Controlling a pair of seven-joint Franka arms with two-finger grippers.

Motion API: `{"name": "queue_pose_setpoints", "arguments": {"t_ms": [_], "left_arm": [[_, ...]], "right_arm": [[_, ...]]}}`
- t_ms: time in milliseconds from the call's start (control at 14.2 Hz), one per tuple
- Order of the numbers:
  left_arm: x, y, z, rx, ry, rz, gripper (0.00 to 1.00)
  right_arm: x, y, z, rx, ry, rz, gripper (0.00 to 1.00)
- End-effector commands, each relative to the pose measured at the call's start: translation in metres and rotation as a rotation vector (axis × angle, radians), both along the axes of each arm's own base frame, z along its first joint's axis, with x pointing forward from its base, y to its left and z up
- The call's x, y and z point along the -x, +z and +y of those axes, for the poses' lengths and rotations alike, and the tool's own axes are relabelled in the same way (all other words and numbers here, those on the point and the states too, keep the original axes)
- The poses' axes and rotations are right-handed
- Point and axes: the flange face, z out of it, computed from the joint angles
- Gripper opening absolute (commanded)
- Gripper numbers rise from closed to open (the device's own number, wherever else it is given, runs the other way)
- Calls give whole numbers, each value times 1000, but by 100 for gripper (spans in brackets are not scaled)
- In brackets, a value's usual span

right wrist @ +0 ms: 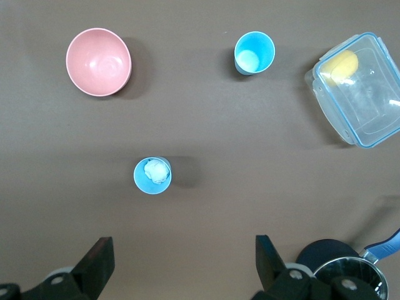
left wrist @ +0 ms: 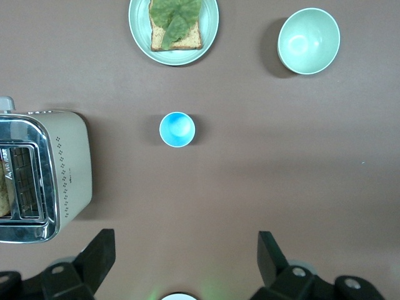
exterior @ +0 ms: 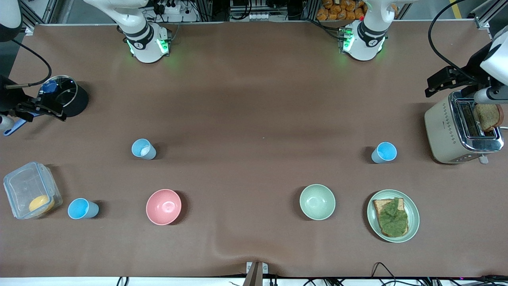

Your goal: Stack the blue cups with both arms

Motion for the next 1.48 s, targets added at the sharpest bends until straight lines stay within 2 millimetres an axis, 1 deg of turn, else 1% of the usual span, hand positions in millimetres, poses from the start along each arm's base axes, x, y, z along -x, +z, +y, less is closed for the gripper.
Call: {"name": "queue_pose_setpoints", "arguments": {"t_ms": [0, 212, 424, 495, 636, 777, 918, 1130, 1272, 1413], "left_arm": [[0, 5, 3, -38, -5, -11, 100], [5, 8, -2, -42, -14, -14, 100], [9, 0, -3, -50, -16, 0, 100], [8, -4, -3, -50, -16, 5, 100], [4, -19, -3, -50, -15, 5, 100], [-1, -46, -2, -51, -14, 0, 100], [-6, -69, -2, -93, -26, -11, 100], [-16, -112, 0, -96, -31, -7, 100], [-20, -140, 2, -92, -29, -25, 100], [-20, -164, 12, -89, -13, -47, 100]], "right_arm": [[4, 7, -2, 5, 7, -1, 100], [4, 7, -2, 5, 7, -1, 100], [4, 7, -2, 5, 7, -1, 100], [4, 7, -2, 5, 7, -1, 100], [4, 7, -2, 5, 7, -1, 100], [4, 7, -2, 5, 7, -1, 100], [4, 7, -2, 5, 7, -1, 100], [4, 7, -2, 5, 7, -1, 100], [4, 7, -2, 5, 7, -1, 100], [4, 7, -2, 5, -1, 1, 100]]}}
